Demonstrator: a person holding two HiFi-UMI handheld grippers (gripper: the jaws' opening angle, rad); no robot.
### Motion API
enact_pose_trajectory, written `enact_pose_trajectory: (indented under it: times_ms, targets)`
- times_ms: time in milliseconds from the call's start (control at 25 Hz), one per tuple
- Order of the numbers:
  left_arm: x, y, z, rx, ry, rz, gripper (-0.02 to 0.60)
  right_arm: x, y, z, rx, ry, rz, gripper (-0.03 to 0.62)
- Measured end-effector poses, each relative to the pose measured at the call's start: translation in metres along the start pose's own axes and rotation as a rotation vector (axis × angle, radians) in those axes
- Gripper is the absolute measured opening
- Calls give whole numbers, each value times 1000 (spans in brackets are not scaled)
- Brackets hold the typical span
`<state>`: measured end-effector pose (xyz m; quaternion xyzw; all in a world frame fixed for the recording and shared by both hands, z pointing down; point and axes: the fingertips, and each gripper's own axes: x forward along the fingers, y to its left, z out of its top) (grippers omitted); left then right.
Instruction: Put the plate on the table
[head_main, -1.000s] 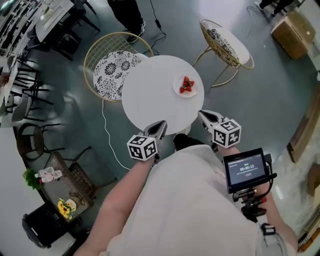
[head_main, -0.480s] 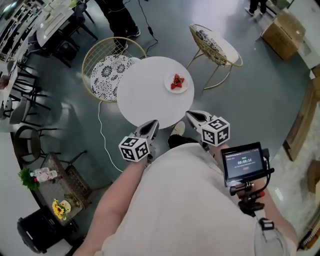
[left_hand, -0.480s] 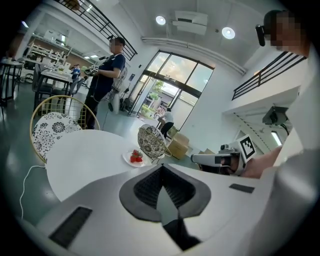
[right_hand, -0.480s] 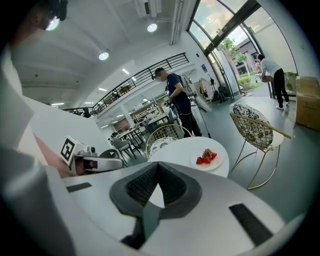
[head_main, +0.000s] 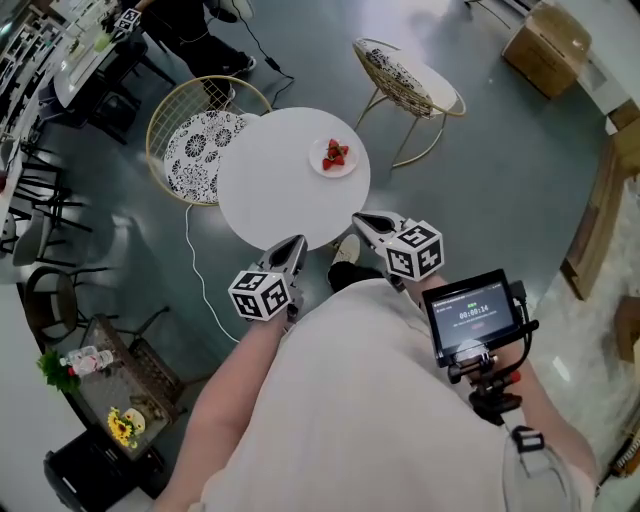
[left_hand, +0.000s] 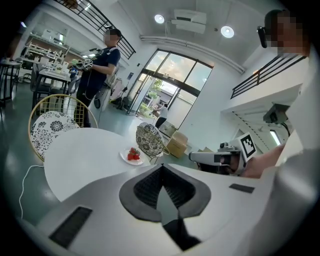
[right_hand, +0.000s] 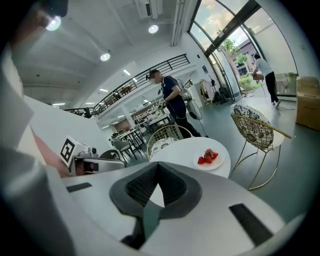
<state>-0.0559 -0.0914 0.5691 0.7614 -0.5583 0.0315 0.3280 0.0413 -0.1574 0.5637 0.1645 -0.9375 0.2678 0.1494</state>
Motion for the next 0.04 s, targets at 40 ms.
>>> enact_pose_trajectory:
  times_ms: [40]
  targets:
    - [1,1,1,-1,1,1,6,1,-1,1,2,0,1,5]
